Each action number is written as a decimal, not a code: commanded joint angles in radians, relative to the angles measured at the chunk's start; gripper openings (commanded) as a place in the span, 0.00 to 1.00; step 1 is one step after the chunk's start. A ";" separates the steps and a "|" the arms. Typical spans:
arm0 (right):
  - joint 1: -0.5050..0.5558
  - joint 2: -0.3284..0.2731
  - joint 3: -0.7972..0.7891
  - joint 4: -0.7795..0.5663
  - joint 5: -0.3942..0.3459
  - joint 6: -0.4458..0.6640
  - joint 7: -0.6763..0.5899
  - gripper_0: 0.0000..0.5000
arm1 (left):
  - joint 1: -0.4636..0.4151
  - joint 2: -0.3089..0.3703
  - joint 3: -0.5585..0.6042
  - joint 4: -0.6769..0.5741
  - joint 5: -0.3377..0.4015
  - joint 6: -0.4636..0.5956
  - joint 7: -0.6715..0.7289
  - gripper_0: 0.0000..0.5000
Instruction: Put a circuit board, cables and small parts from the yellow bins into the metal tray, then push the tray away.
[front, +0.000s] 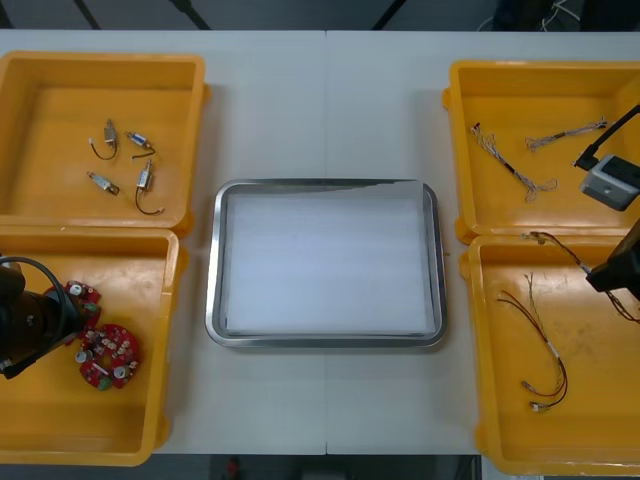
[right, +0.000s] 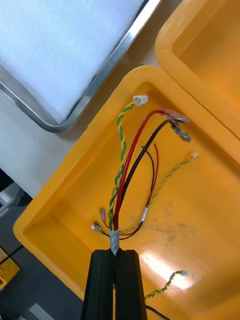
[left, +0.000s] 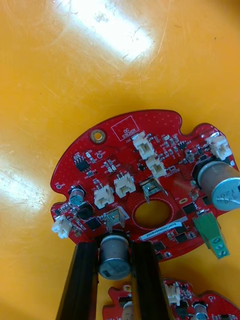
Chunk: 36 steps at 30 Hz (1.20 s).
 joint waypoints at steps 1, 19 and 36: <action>-0.028 0.006 -0.027 -0.065 0.023 0.005 -0.053 0.00 | -0.022 -0.006 -0.012 0.003 -0.018 0.003 0.016 0.15; -0.089 0.055 0.082 -0.106 0.152 0.004 -0.089 0.00 | -0.022 0.063 -0.009 -0.004 -0.038 -0.015 -0.005 0.00; -0.088 0.069 0.082 -0.105 0.161 0.016 -0.089 0.00 | -0.021 0.173 0.119 -0.047 0.202 0.015 -0.209 0.00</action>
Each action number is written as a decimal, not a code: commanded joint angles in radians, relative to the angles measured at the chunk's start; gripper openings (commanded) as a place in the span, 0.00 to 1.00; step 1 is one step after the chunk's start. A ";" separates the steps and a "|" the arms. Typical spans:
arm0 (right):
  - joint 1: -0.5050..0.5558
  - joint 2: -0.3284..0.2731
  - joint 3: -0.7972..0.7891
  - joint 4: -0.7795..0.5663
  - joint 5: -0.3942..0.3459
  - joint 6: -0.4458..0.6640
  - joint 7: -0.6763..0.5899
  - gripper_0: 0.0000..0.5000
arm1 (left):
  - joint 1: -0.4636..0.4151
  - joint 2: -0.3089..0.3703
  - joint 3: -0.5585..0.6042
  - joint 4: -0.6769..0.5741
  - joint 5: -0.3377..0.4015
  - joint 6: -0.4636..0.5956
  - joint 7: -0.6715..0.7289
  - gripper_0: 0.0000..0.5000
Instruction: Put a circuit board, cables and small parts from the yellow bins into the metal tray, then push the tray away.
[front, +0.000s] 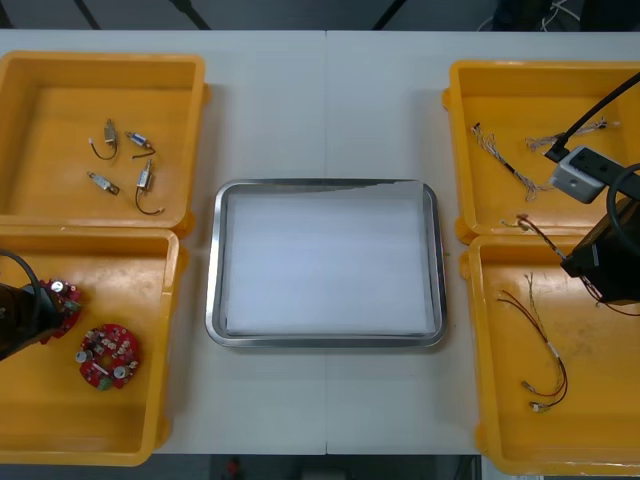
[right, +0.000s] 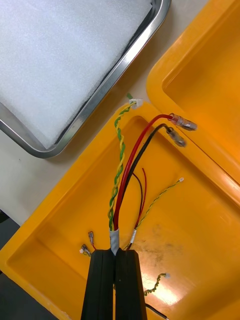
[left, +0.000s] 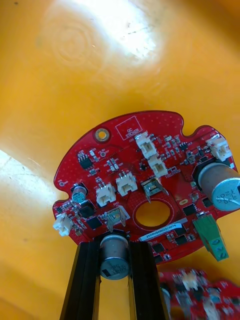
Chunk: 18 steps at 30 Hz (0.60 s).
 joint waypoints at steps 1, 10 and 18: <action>-0.025 0.009 0.003 -0.022 0.009 0.013 -0.022 0.00 | -0.020 0.060 0.109 -0.035 0.097 0.038 -0.192 0.00; -0.023 0.009 0.003 -0.022 0.022 0.036 -0.022 0.00 | -0.019 0.078 0.281 -0.060 0.276 0.205 -0.307 0.00; -0.023 0.001 0.003 -0.020 0.023 0.055 -0.022 0.00 | -0.019 0.080 0.358 -0.118 0.338 0.268 -0.307 0.00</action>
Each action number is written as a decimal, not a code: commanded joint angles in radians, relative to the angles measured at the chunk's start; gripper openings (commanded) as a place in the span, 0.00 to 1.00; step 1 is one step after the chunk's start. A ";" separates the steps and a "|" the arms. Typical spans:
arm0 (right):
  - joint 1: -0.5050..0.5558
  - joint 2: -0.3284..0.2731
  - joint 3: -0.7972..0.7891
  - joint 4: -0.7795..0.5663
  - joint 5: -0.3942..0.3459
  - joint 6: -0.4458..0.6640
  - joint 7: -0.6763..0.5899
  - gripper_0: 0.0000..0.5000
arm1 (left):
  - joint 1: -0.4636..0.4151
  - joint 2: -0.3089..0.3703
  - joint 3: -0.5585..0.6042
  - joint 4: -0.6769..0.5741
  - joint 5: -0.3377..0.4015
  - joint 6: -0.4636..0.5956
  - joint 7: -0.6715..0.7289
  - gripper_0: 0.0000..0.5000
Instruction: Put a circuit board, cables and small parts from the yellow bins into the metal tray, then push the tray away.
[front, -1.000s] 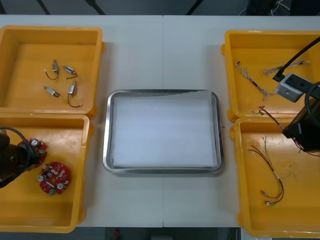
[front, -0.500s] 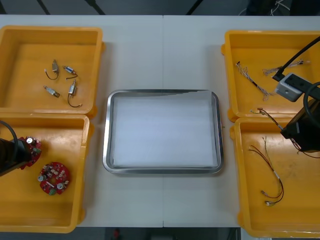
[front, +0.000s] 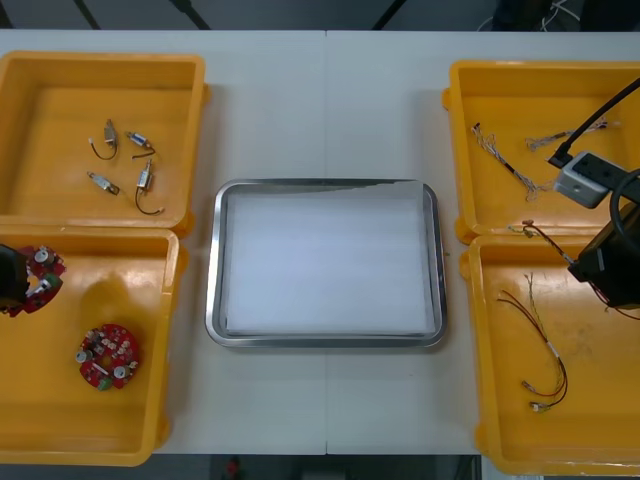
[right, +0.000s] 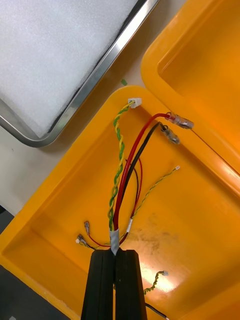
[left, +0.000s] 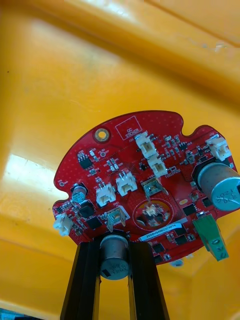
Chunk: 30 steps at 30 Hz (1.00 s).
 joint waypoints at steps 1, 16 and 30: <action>-0.023 0.000 0.003 -0.020 0.007 0.016 -0.022 0.00 | -0.019 0.048 0.050 -0.078 0.017 0.023 0.053 0.00; -0.025 0.000 0.003 -0.020 0.015 0.019 -0.022 0.00 | -0.175 0.025 0.095 -0.110 0.172 0.158 0.129 0.00; -0.025 0.000 0.003 -0.020 0.015 0.019 -0.022 0.00 | -0.508 -0.117 -0.154 -0.098 0.123 0.290 0.371 0.00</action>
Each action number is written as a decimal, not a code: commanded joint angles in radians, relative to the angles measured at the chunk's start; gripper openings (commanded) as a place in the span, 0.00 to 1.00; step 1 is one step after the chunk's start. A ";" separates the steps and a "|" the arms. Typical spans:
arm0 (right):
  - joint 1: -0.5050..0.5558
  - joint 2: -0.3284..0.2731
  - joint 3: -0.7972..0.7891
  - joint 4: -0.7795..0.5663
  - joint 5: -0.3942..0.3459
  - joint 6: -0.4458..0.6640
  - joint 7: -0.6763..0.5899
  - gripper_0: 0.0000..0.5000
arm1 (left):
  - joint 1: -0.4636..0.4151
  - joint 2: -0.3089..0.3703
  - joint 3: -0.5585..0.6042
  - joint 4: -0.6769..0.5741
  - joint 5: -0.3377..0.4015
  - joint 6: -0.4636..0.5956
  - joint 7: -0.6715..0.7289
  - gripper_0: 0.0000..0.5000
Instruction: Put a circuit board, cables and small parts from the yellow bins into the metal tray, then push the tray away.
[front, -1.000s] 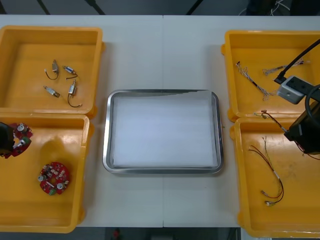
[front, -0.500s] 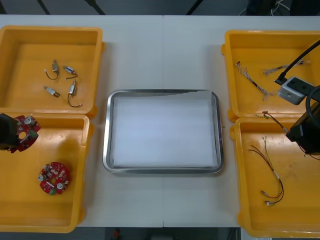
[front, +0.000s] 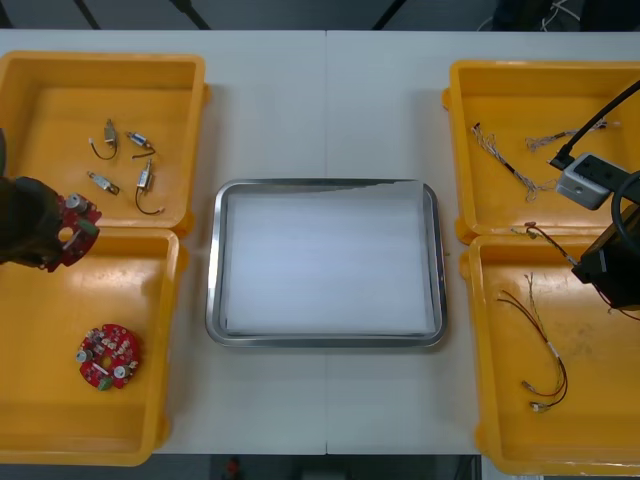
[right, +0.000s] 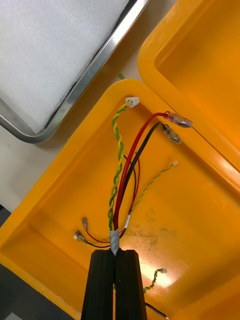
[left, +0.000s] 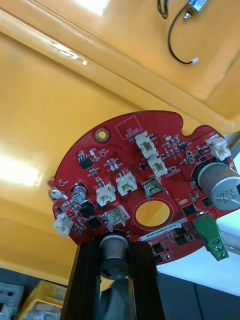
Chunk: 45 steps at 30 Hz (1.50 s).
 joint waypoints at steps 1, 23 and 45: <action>-0.024 0.000 0.003 -0.020 0.006 0.006 -0.022 0.00 | -0.188 -0.075 -0.155 -0.004 -0.052 0.038 0.109 0.00; -0.024 0.000 0.003 -0.020 0.006 0.006 -0.022 0.00 | -0.418 -0.474 -0.538 0.045 -0.404 0.102 0.407 0.00; -0.024 0.000 0.003 -0.020 0.006 0.006 -0.022 0.00 | -0.418 -0.684 -0.793 0.189 -0.678 0.062 0.459 0.00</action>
